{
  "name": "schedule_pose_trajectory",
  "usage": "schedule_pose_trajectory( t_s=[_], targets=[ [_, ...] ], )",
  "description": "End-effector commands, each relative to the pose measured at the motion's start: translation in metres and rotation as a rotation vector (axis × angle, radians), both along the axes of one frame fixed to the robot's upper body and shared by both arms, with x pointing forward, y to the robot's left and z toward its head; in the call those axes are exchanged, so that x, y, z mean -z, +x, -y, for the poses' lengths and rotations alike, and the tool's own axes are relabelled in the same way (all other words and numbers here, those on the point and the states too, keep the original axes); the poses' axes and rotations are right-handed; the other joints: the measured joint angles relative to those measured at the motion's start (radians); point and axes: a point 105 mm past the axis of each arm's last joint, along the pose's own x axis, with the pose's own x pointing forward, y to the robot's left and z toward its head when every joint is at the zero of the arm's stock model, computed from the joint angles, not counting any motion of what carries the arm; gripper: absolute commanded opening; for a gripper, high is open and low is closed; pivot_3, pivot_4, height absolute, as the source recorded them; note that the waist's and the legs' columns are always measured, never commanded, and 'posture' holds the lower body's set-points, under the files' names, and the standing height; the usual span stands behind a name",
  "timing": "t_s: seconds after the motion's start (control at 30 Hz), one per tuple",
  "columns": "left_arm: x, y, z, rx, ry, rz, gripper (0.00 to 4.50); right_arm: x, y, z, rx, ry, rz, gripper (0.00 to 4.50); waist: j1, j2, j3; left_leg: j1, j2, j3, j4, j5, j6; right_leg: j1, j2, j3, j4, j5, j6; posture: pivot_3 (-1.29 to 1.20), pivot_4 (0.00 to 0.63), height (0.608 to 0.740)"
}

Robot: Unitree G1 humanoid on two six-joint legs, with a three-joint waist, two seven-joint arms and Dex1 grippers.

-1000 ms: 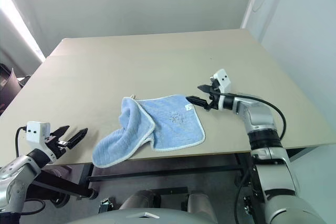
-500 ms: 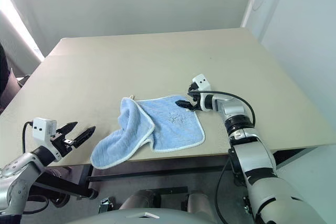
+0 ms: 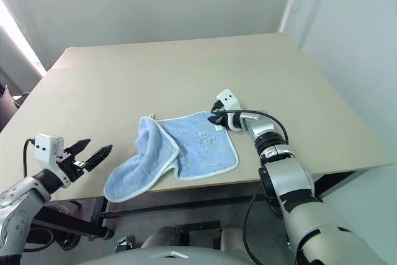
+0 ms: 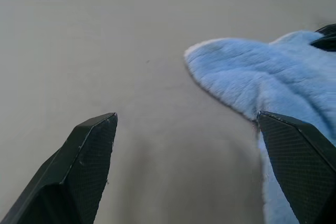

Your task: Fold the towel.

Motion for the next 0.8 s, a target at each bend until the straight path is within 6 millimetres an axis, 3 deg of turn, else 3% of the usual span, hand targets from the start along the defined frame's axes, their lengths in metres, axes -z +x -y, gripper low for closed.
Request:
schedule_pose_trajectory(
  t_s=[0.03, 0.2, 0.43, 0.8],
  targets=[
    [-0.025, 0.001, 0.035, 0.153, 0.012, 0.066, 4.5, -0.009, 0.005, -0.004, -0.003, 0.008, 0.024, 0.04, 0.0, 0.0, 0.0, 0.0, 0.0, 0.0, 0.0, 0.0, 0.0, 0.0, 0.0, 0.0, 0.0, 0.0, 0.0, 0.0, 0.0, 0.74],
    [-0.022, 0.002, 0.092, 0.313, 0.009, 0.039, 4.5, -0.009, 0.008, -0.007, 0.047, 0.021, 0.035, 0.04, 0.0, 0.0, 0.0, 0.002, 0.0, 0.0, 0.0, 0.0, -0.002, 0.002, 0.0, 0.0, 0.0, 0.0, 0.0, 0.0, 0.0, 0.74],
    [-0.002, 0.012, 0.128, 0.369, 0.037, -0.012, 4.5, -0.004, 0.006, -0.015, 0.063, 0.045, 0.027, 0.04, 0.0, 0.001, 0.001, 0.006, 0.001, -0.001, -0.001, 0.001, 0.0, 0.007, 0.003, 0.002, 0.0, 0.0, -0.001, 0.0, 0.0, 0.74],
    [0.024, 0.023, 0.139, 0.384, 0.152, -0.126, 4.5, -0.004, 0.006, -0.012, 0.103, 0.086, 0.015, 0.04, -0.002, 0.001, 0.001, 0.011, 0.001, -0.003, -0.002, 0.001, -0.001, 0.012, 0.004, 0.002, 0.0, 0.0, -0.001, 0.0, 0.0, 0.74]
  ],
)
